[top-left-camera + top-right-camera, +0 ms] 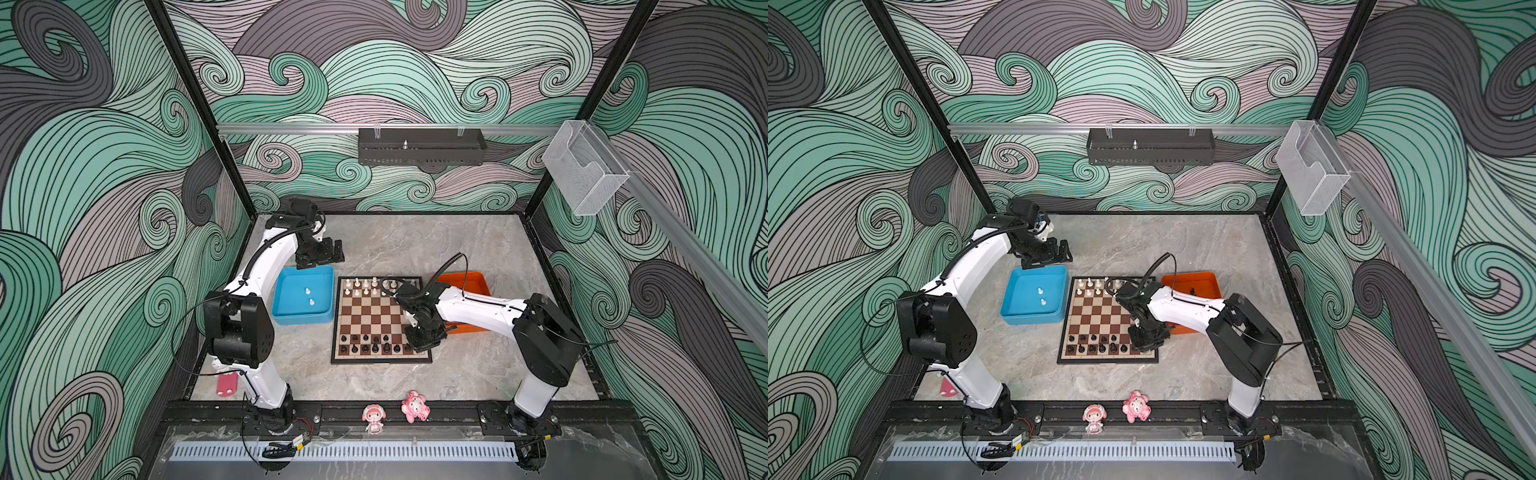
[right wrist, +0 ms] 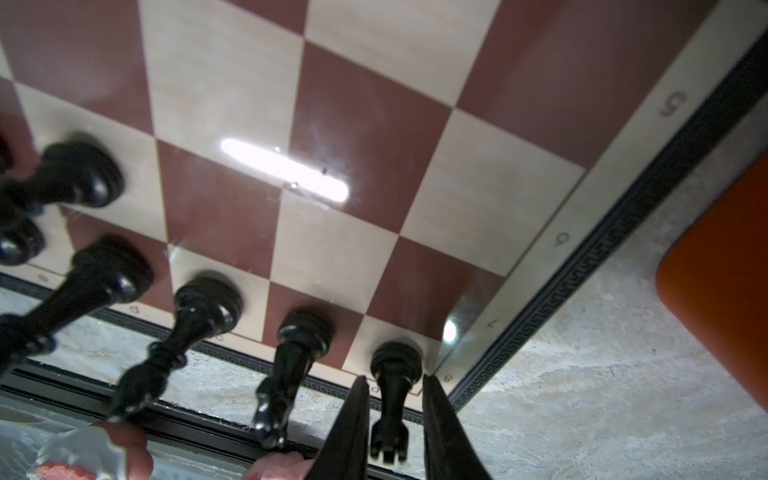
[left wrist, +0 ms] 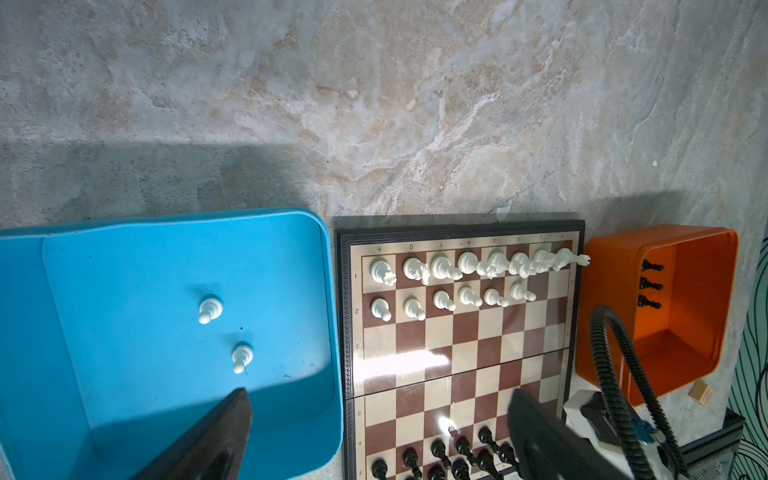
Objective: Set up the chess pieces on the board
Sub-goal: 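Lower the black pawn onto a near-row square and open the right gripper, then return the right gripper over the orange bin while the left moves over the blue bin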
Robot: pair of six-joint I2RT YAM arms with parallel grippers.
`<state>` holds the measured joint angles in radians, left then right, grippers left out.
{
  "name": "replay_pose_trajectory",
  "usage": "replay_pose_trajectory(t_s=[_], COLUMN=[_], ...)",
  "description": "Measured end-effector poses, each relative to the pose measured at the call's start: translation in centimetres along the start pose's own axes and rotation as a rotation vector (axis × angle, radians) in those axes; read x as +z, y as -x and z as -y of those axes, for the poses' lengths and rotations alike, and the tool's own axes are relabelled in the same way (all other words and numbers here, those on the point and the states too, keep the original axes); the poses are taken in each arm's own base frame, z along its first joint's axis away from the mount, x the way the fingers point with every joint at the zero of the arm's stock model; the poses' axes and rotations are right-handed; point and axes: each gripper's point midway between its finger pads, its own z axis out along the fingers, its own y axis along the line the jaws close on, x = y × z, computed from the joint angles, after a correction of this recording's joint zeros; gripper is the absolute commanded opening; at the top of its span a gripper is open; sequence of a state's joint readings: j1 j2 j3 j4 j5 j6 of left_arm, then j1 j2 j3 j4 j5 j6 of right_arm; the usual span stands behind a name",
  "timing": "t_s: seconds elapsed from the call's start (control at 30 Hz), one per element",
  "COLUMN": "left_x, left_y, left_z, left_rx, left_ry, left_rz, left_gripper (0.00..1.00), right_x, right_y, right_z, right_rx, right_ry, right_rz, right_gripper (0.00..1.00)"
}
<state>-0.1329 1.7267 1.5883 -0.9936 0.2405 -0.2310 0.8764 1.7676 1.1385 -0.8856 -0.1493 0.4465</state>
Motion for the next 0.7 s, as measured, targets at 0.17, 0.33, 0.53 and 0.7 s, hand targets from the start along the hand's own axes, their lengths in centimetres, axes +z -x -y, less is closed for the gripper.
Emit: replay_pose_trajectory(t_s=[0.17, 0.33, 0.53, 0.7], left_x=[0.0, 0.1, 0.1, 0.1], left_y=[0.0, 0.0, 0.1, 0.1], left_z=[0.0, 0.0, -0.1, -0.2], left_rx=[0.000, 0.000, -0.004, -0.009], left_ry=[-0.001, -0.004, -0.006, -0.005], left_rz=[0.000, -0.001, -0.001, 0.000], left_gripper=[0.99, 0.99, 0.98, 0.98], right_x=[-0.1, -0.4, -1.3, -3.4], right_y=[0.0, 0.2, 0.6, 1.0], right_z=[0.0, 0.0, -0.2, -0.6], right_rx=[0.000, -0.001, -0.003, -0.009], right_ry=[-0.001, -0.006, -0.010, 0.000], right_rz=[-0.001, 0.004, 0.018, 0.060], right_gripper=[0.31, 0.32, 0.33, 0.36])
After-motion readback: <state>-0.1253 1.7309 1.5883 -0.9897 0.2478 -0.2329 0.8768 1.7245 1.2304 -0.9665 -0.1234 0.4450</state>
